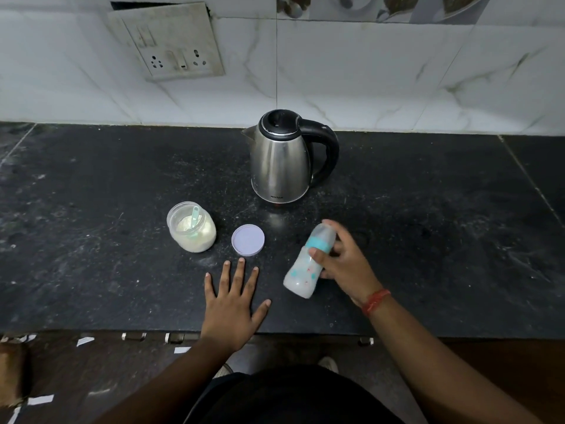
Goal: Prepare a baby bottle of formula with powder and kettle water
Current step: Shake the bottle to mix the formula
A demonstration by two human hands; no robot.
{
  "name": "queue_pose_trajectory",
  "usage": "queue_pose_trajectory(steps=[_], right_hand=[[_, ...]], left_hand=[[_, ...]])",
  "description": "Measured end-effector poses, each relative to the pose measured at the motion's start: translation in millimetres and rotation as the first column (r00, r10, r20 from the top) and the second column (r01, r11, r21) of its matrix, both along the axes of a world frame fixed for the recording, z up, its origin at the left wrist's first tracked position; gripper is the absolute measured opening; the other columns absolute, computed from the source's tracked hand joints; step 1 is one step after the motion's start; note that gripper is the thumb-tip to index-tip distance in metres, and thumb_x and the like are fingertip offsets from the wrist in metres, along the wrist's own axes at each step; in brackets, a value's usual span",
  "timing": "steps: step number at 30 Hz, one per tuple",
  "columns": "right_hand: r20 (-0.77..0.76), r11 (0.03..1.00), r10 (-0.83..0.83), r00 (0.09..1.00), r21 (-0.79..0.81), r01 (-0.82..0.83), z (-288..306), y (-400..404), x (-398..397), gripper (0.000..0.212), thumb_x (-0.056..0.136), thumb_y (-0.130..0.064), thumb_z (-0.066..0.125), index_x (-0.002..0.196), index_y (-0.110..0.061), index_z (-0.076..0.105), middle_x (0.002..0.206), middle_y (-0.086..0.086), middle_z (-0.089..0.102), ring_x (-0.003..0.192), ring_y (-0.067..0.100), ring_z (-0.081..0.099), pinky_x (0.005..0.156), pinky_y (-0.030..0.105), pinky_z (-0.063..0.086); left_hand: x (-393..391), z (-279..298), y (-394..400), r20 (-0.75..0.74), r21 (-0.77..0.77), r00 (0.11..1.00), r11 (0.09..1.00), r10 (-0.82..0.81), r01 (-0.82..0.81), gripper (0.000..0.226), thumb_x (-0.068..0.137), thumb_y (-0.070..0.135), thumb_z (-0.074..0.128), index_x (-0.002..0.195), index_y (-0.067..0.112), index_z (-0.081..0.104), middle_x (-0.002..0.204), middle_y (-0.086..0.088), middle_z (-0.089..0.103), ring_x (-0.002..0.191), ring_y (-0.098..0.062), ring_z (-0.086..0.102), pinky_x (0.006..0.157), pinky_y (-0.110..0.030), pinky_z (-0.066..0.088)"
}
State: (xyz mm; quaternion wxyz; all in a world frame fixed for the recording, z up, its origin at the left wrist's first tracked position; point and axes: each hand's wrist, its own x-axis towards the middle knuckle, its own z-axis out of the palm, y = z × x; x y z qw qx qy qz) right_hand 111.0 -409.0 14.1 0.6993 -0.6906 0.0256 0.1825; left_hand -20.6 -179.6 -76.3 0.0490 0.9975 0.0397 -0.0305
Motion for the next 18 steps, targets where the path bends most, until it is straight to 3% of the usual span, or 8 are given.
queue_pose_trajectory(steps=[3, 4, 7, 11, 14, 18], right_hand=[[-0.031, 0.954, -0.262, 0.964, 0.143, 0.264, 1.3, -1.0, 3.9, 0.052, 0.094, -0.019, 0.071, 0.137, -0.032, 0.046, 0.129, 0.009, 0.062, 0.113, 0.025, 0.069, 0.079, 0.045, 0.064], [-0.041, 0.948, -0.275, 0.961, 0.158, 0.278, 1.7, 0.0, 4.8, 0.052, 0.094, -0.019, 0.071, 0.138, -0.030, 0.045, 0.128, 0.008, 0.061, 0.113, 0.025, 0.069, 0.077, 0.043, 0.064], [0.011, 0.999, -0.049, 0.999, 0.013, 0.049, 0.8, 4.3, 4.8, 0.053, 0.091, -0.019, 0.076, 0.133, -0.040, 0.051, 0.124, 0.009, 0.064, 0.112, 0.027, 0.070, 0.075, 0.042, 0.064], [-0.031, 0.950, -0.278, 0.960, 0.141, 0.280, 1.2, -0.3, 10.5, 0.050, 0.095, -0.020, 0.071, 0.136, -0.029, 0.045, 0.125, 0.007, 0.063, 0.105, 0.018, 0.073, 0.073, 0.039, 0.063], [-0.009, 0.999, -0.025, 1.000, -0.028, 0.025, -1.6, 1.6, 6.9, 0.053, 0.090, -0.021, 0.076, 0.133, -0.040, 0.050, 0.126, 0.009, 0.064, 0.109, 0.024, 0.071, 0.075, 0.045, 0.064], [-0.047, 0.953, -0.273, 0.961, 0.124, 0.276, -0.5, -2.7, 9.2, 0.047, 0.094, -0.022, 0.071, 0.133, -0.033, 0.047, 0.126, 0.005, 0.063, 0.108, 0.021, 0.071, 0.074, 0.040, 0.064]], left_hand=[[0.3, 0.0, -0.7, -0.007, 0.001, 1.000, 1.000, -0.002, 0.002, 0.077, 0.100, 0.072, 0.021, 0.161, 0.026, 0.033, 0.169, -0.010, 0.027, 0.157, -0.038, 0.019, 0.121, -0.070, 0.012], [0.1, -0.7, -0.6, -0.002, 0.000, 1.000, 1.000, -0.003, 0.003, 0.077, 0.100, 0.072, 0.020, 0.161, 0.026, 0.033, 0.169, -0.010, 0.026, 0.157, -0.038, 0.019, 0.121, -0.070, 0.012], [0.1, -1.8, 1.0, -0.013, -0.005, 1.000, 1.000, 0.002, -0.002, 0.077, 0.100, 0.073, 0.018, 0.161, 0.027, 0.031, 0.170, -0.010, 0.026, 0.158, -0.037, 0.018, 0.121, -0.070, 0.012], [0.5, -4.1, 0.3, -0.014, 0.001, 1.000, 1.000, -0.003, 0.003, 0.078, 0.101, 0.073, 0.017, 0.162, 0.027, 0.029, 0.170, -0.010, 0.025, 0.158, -0.037, 0.017, 0.121, -0.070, 0.013], [0.2, -5.0, 2.3, -0.017, -0.006, 1.000, 1.000, 0.000, 0.000, 0.078, 0.100, 0.073, 0.017, 0.162, 0.027, 0.029, 0.170, -0.009, 0.026, 0.158, -0.037, 0.017, 0.121, -0.070, 0.011], [0.8, -5.0, 0.5, -0.016, -0.001, 1.000, 1.000, -0.001, 0.001, 0.077, 0.101, 0.073, 0.017, 0.162, 0.027, 0.029, 0.170, -0.009, 0.026, 0.158, -0.037, 0.017, 0.121, -0.070, 0.012]])
